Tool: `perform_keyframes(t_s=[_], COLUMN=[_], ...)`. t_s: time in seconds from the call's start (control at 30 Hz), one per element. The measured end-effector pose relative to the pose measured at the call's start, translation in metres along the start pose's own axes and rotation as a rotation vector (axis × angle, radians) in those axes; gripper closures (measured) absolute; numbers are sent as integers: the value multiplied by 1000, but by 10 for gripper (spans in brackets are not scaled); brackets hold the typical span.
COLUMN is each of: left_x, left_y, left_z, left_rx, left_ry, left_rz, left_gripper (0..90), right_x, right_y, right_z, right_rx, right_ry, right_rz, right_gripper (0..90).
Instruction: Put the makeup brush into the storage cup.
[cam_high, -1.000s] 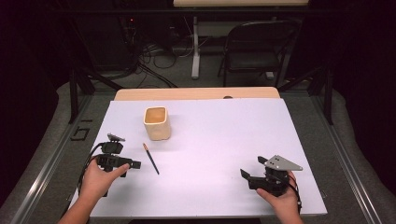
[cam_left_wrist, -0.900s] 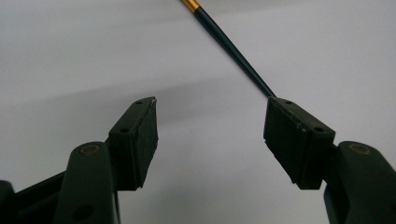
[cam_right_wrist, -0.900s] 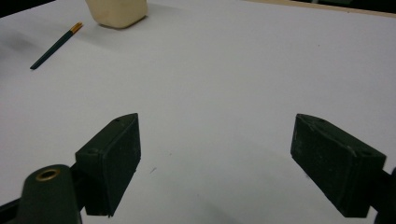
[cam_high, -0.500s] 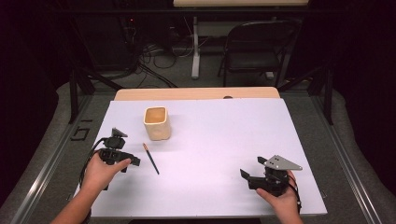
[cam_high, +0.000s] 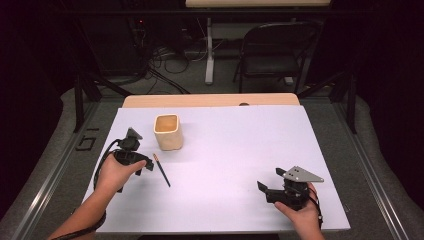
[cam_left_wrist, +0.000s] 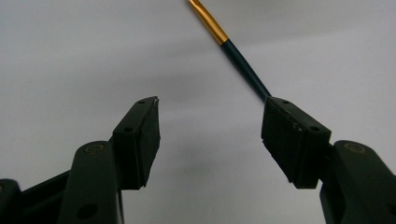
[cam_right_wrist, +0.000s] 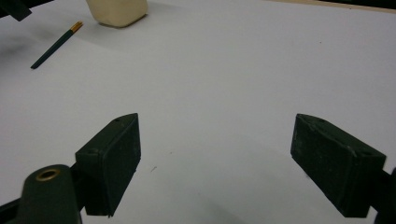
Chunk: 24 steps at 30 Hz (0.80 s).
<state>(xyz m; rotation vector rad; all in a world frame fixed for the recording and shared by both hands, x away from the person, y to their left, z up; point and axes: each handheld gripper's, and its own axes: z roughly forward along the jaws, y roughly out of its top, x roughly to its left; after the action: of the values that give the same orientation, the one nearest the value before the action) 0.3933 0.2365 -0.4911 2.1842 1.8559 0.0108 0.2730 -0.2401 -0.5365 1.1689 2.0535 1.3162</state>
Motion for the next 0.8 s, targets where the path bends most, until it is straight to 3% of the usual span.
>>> perform_keyframes(t_s=[0.2, 0.6, 0.8], left_x=[2, 4, 3], left_y=[10, 28, 31], left_z=[0, 3, 7], left_rx=[-2, 12, 24], left_ry=[0, 12, 13], left_rz=[-25, -88, -96], left_gripper=[378, 391, 400], right_x=[0, 0, 0], right_y=[0, 0, 0], right_z=[-1, 0, 0], right_rx=[19, 7, 6], right_ry=[5, 4, 5], right_rz=[1, 3, 3], right_gripper=[157, 157, 157])
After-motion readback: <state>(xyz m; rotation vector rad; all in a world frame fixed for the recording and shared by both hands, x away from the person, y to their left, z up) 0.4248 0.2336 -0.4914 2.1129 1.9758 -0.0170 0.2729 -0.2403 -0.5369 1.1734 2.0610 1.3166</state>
